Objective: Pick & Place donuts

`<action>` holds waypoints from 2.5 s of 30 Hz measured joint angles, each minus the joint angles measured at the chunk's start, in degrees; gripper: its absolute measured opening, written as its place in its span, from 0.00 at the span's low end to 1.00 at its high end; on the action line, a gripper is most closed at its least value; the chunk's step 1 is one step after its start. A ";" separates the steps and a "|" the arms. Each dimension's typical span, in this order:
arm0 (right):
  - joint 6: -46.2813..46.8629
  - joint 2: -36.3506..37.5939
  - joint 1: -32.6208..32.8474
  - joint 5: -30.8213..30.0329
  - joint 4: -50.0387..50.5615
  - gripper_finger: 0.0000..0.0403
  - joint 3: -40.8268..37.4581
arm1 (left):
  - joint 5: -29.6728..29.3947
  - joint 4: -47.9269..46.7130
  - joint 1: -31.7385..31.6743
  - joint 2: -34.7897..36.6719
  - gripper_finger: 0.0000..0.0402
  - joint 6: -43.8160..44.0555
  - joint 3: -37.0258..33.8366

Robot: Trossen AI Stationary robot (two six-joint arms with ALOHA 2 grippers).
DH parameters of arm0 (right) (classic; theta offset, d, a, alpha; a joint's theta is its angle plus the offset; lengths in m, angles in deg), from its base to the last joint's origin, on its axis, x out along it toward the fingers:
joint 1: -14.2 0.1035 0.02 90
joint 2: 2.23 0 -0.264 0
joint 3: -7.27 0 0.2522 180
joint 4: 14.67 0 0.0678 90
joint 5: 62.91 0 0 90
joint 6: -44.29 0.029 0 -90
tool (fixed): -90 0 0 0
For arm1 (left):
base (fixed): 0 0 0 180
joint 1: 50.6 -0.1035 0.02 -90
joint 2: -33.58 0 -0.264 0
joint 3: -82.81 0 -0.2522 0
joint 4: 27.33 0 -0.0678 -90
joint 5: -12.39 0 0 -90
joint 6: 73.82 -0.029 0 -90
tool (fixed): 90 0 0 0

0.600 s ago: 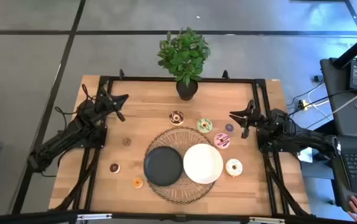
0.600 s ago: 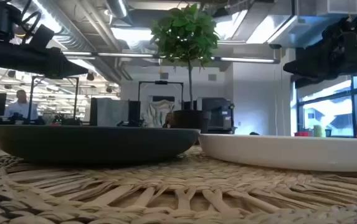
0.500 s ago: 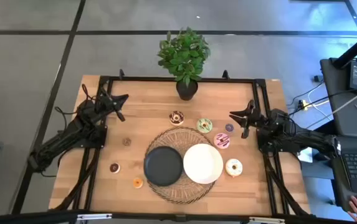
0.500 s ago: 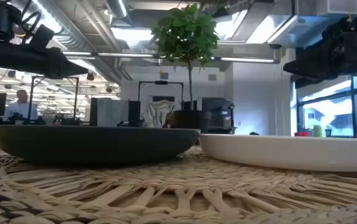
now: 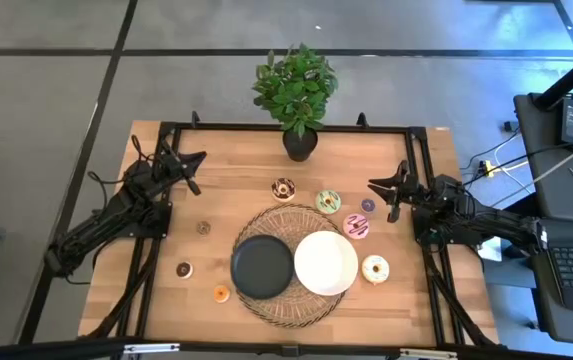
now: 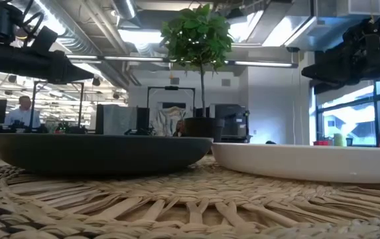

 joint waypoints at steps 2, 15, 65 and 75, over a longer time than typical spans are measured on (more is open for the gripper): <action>-0.06 0.00 -0.02 0.00 -0.02 0.17 0.00 | 0.00 0.00 0.00 0.00 0.05 0.00 0.00; 0.03 0.00 -0.02 0.00 -0.02 0.17 0.00 | 0.01 0.02 -0.02 0.00 0.05 0.00 0.02; 30.89 0.02 -0.01 -1.47 -0.22 0.17 -0.01 | 0.00 0.01 -0.01 0.00 0.05 0.00 0.01; 36.05 0.02 0.00 -9.17 -1.19 0.17 -0.01 | 0.00 0.00 0.00 0.00 0.05 0.00 0.00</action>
